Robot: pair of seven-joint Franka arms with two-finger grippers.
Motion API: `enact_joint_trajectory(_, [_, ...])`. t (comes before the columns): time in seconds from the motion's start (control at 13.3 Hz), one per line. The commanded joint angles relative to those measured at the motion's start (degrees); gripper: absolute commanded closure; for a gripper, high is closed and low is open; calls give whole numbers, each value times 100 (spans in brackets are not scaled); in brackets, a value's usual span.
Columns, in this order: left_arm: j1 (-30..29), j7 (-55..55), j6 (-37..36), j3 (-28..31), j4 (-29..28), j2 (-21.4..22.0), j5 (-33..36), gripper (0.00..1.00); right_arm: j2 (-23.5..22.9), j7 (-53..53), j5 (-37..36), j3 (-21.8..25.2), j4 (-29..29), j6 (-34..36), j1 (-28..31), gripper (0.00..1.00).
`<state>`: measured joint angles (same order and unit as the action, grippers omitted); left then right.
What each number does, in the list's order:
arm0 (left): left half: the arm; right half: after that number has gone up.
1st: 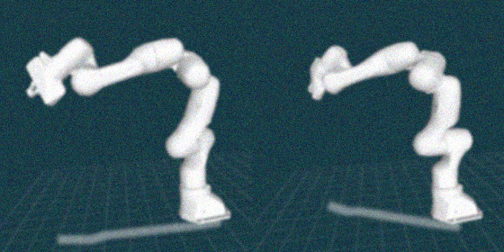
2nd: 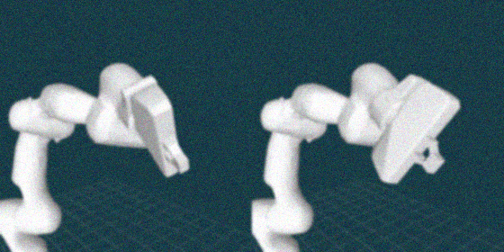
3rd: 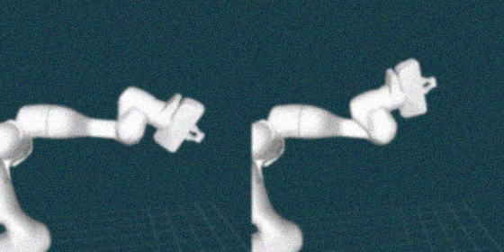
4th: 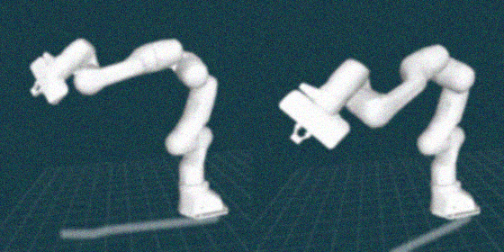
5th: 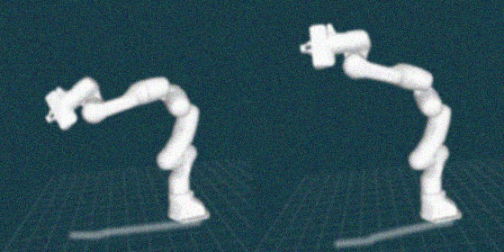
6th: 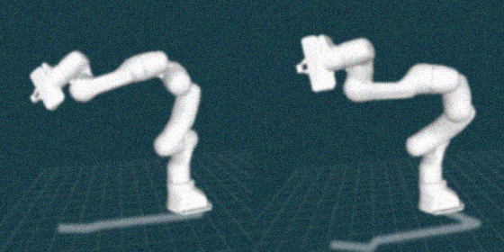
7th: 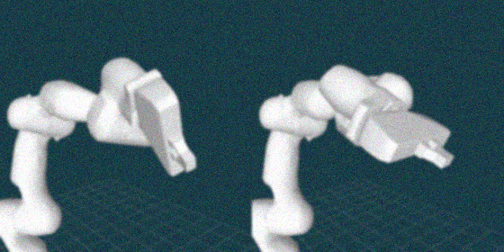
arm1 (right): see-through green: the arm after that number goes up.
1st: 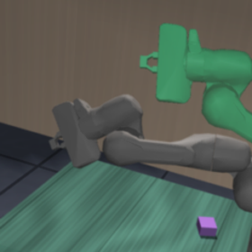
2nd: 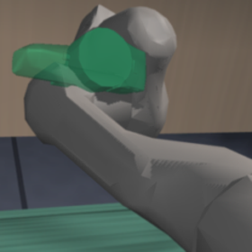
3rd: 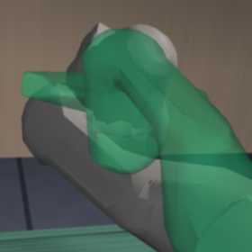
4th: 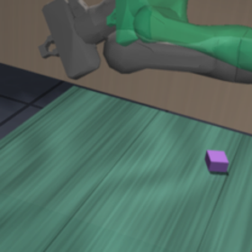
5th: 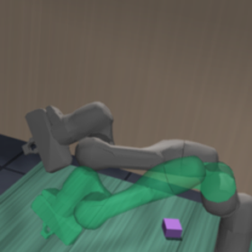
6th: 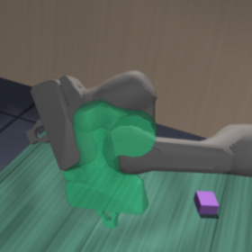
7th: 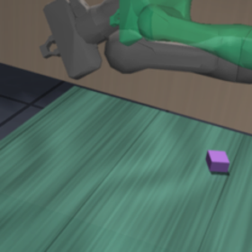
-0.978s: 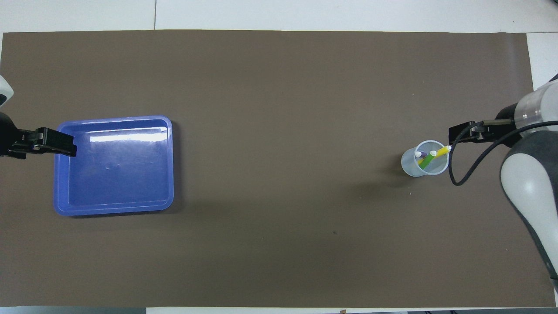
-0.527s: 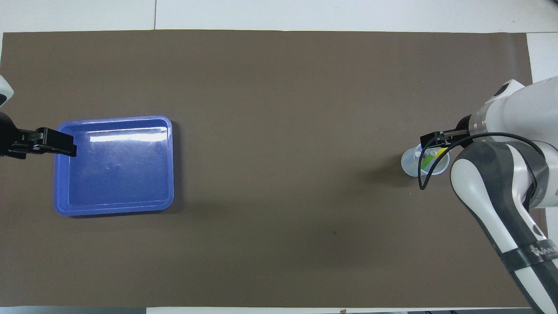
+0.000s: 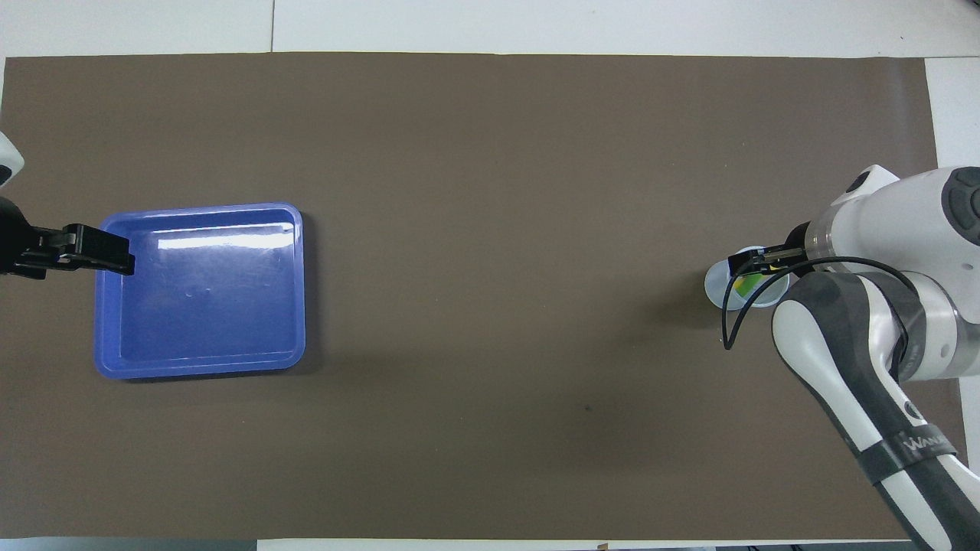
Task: Right arm passes pens to left for tray arrangement
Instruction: 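Grasp the green pen and lift it out of the cup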
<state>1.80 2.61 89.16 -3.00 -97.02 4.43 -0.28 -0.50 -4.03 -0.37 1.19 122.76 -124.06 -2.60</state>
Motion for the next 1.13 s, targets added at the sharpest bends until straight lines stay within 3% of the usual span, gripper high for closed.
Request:
enact_joint_trajectory(0.0, [-22, 55, 75, -8, -133, 129, 63, 0, 208, -300, -25, -22, 214, -92, 84, 30])
enact_joint_trajectory(0.15, [-22, 55, 75, -8, -133, 129, 63, 0, 208, -335, -33, -22, 214, -40, 75, 84])
enact_joint_trajectory(0.23, [-22, 55, 75, -8, -133, 129, 63, 0, 208, -344, -33, -22, 205, -31, 49, 100])
enact_joint_trajectory(0.6, [-22, 55, 75, -8, -133, 129, 63, 0, 199, -274, -33, -22, 135, 13, 31, 100])
enact_joint_trajectory(1.05, [-22, 55, 75, -8, -133, 129, 63, 0, 541, -99, -24, -22, -655, 873, 31, 100])
